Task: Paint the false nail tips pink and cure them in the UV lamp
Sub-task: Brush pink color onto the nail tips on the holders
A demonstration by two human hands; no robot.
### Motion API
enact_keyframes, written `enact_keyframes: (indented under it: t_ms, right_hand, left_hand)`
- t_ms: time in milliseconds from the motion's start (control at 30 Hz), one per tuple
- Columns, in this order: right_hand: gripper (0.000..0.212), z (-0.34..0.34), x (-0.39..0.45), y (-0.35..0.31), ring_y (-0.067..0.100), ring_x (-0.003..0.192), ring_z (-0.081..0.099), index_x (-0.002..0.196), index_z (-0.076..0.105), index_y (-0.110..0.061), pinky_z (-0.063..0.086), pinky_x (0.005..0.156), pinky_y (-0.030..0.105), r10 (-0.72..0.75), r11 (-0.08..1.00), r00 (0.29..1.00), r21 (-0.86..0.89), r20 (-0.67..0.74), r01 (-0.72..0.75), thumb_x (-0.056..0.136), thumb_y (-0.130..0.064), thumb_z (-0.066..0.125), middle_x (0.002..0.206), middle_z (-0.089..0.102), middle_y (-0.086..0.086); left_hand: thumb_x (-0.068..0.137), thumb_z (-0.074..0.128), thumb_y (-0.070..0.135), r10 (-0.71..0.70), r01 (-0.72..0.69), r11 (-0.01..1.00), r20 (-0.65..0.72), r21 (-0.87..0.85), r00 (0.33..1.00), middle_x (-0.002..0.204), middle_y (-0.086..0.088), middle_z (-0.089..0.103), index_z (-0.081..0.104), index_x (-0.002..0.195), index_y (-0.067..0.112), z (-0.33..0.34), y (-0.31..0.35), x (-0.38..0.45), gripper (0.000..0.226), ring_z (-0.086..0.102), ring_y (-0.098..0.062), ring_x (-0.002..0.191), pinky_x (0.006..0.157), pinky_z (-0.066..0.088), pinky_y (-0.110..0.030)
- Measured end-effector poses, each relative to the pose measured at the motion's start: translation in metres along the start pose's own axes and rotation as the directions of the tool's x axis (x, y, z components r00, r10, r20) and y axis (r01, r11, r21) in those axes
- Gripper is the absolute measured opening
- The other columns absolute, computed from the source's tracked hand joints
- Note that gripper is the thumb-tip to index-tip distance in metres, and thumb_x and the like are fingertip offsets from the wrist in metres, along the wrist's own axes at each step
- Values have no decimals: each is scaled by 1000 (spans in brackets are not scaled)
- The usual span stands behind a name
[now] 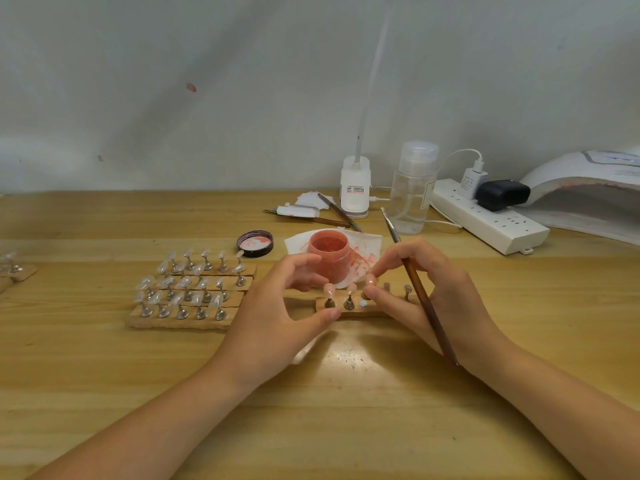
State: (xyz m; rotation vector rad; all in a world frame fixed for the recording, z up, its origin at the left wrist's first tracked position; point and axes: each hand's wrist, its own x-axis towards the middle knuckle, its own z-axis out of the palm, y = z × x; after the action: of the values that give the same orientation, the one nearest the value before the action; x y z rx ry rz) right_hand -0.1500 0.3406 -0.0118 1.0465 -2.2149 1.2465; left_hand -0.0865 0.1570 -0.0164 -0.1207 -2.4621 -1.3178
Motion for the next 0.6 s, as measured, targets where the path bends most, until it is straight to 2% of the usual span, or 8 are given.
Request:
enact_keyframes:
  t_ms: [100, 200, 333, 600]
  right_hand:
    - [27, 0, 0, 1, -1, 90, 57, 91, 59, -15, 48, 77, 16, 6, 1000, 999, 8, 43, -6, 70, -22, 74, 87, 62, -13]
    - [28, -1, 0, -1, 2, 90, 58, 91, 60, -16, 53, 73, 27, 22, 1000, 998, 4, 62, -23, 70, -32, 68, 88, 63, -12]
    - [26, -1, 0, -2, 5, 90, 59, 91, 60, -17, 54, 75, 34, 39, 999, 997, 0, 71, -39, 70, -29, 70, 88, 63, -10]
    - [26, 0, 0, 0, 5, 90, 59, 91, 61, -16, 51, 80, 35, 48, 998, 994, -45, 98, -44, 71, -29, 72, 89, 64, -10]
  left_hand:
    - [71, 76, 24, 5, -5, 999, 15, 34, 1000, 90, 39, 60, 45, 103, 44, 1, -2, 1, 49, 46, 23, 96, 72, 24, 8]
    - [73, 75, 23, 3, -4, 999, 13, 54, 1000, 83, 42, 59, 45, 101, 46, 1, -5, 2, 48, 43, 21, 102, 75, 22, 10]
    - [74, 74, 20, 20, -21, 997, 11, 68, 1000, 82, 41, 60, 46, 99, 46, 2, -7, 2, 46, 44, 23, 98, 76, 22, 9]
    - [74, 75, 17, 41, -41, 997, 5, 61, 999, 77, 36, 62, 46, 97, 45, 3, -9, 3, 46, 45, 27, 92, 74, 23, 9]
